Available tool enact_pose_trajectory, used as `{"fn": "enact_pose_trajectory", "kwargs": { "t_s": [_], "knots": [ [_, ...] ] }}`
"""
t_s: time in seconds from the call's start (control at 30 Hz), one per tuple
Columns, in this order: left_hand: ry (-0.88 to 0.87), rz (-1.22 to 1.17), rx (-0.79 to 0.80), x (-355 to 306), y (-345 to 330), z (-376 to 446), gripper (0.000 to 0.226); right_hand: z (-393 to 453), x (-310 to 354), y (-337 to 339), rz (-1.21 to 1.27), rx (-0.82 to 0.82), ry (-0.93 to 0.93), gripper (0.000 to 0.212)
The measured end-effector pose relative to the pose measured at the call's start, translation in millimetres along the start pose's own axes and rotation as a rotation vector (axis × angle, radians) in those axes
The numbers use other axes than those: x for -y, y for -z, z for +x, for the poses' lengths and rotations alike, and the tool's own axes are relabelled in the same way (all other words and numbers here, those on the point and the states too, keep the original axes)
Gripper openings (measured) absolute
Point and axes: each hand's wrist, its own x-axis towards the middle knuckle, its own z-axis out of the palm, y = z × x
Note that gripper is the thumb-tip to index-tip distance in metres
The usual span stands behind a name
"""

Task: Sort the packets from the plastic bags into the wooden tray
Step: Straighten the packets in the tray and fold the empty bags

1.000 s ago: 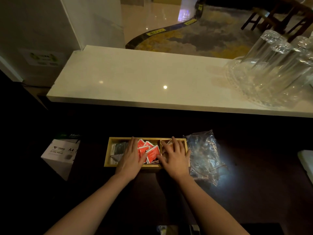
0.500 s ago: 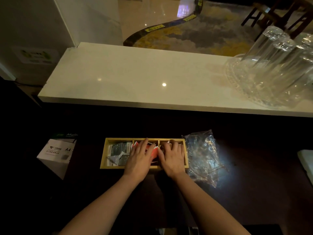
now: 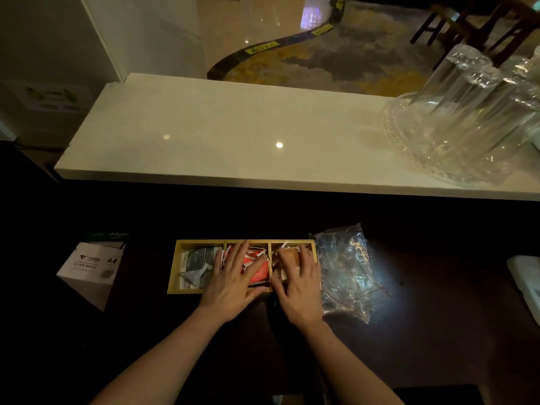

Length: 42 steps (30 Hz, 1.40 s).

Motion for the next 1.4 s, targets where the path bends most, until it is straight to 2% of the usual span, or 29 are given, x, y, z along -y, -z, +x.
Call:
{"fn": "enact_pose_trajectory", "kwargs": {
  "t_s": [0.2,0.3,0.4,0.5,0.57,0.6,0.67,0.73,0.8,0.9,1.03,1.17,1.3,1.4],
  "knots": [
    [0.013,0.033,-0.031,-1.1,-1.8,0.3,0.062,27.5,2.6,-7.9,-0.188,0.014,-0.013,0.049],
    [0.018,0.019,-0.036,-1.9,-0.3,2.1,0.057,30.9,3.1,-3.5,-0.185,0.075,-0.013,0.051],
    [0.016,0.023,-0.036,-0.6,0.4,3.8,0.055,32.3,5.1,17.4,-0.001,0.118,-0.065,0.055],
    [0.025,0.024,-0.014,-2.0,1.4,2.7,0.057,32.9,-8.5,50.1,0.324,-0.013,-0.136,0.046],
    [0.041,0.027,0.013,-4.4,5.7,4.2,0.063,34.7,-21.5,69.1,0.404,-0.083,-0.152,0.039],
    [0.047,0.028,0.015,-6.1,8.5,5.4,0.065,35.3,-25.3,75.6,0.380,-0.079,-0.133,0.036],
    [0.032,0.022,0.001,-10.1,12.4,7.7,0.066,35.7,-25.7,79.3,0.259,0.029,-0.032,0.037],
    [-0.009,0.030,-0.005,-14.4,13.1,9.0,0.069,33.0,-18.1,70.8,0.104,0.195,0.092,0.049],
    [-0.019,0.031,-0.002,-16.7,15.2,12.8,0.071,29.5,-13.5,56.6,-0.016,0.283,0.164,0.058],
    [0.009,-0.005,0.009,-14.9,24.5,22.1,0.071,32.0,-13.9,49.2,-0.031,0.170,0.114,0.048],
    [0.035,-0.071,0.033,-11.4,28.0,19.3,0.068,43.6,-11.6,57.1,0.110,0.083,-0.074,0.033],
    [-0.039,-0.140,0.013,-27.2,34.5,25.5,0.084,59.2,-16.9,71.8,0.216,-0.089,-0.247,0.025],
    [-0.130,-0.251,0.165,-55.8,35.2,44.5,0.097,66.6,-19.3,72.5,-0.025,-0.007,-0.256,0.021],
    [-0.124,-0.264,0.161,-63.3,24.6,48.0,0.099,68.1,-13.6,67.4,-0.083,0.065,-0.246,0.022]
  ]
}}
